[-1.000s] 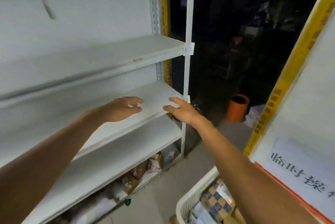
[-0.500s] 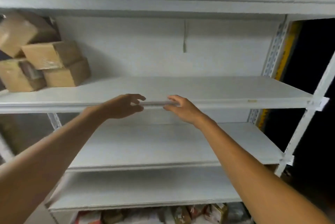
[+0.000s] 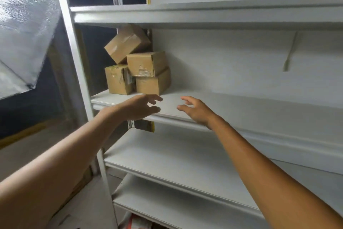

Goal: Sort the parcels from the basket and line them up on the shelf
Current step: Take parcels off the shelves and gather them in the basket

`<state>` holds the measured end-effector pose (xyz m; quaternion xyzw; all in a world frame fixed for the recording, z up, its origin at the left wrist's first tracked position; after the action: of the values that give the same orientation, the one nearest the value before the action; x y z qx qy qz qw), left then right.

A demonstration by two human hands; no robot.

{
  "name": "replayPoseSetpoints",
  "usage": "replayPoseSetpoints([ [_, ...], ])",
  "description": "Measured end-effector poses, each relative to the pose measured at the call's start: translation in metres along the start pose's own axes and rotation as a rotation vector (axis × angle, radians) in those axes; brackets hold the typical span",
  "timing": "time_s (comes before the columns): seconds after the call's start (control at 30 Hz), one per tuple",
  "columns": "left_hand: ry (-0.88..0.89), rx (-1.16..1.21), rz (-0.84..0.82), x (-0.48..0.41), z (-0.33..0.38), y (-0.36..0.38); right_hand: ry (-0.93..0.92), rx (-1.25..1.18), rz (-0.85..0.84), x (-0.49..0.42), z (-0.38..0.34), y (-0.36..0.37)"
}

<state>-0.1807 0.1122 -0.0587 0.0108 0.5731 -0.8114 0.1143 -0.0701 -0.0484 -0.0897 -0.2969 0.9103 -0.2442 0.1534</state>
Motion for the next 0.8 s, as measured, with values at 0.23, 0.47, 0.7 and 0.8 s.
replayPoseSetpoints([
  [0.23,-0.128,0.036,0.06,-0.03,-0.057,-0.022,-0.08,-0.009,-0.066,-0.077,-0.015,0.028],
  [0.47,-0.202,0.085,0.163,-0.079,-0.094,-0.059,-0.149,-0.069,-0.074,-0.155,-0.02,0.009],
  [0.7,-0.259,0.099,0.276,-0.116,-0.133,-0.09,-0.235,-0.143,-0.013,-0.221,-0.039,-0.001],
  [0.8,-0.254,0.104,0.334,-0.135,-0.148,-0.108,-0.286,-0.158,0.029,-0.248,-0.059,-0.002],
])
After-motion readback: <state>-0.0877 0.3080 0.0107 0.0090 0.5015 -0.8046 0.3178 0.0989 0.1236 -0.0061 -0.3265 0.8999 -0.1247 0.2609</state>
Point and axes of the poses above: each hand's wrist, its own x-axis away from the middle knuckle, its own y-axis out of the palm, z = x × y, the point moved 4 cm from there along -x, towards the middle knuckle, and after that the axes turned 4 degrees about -x, right-handed, at the moved point
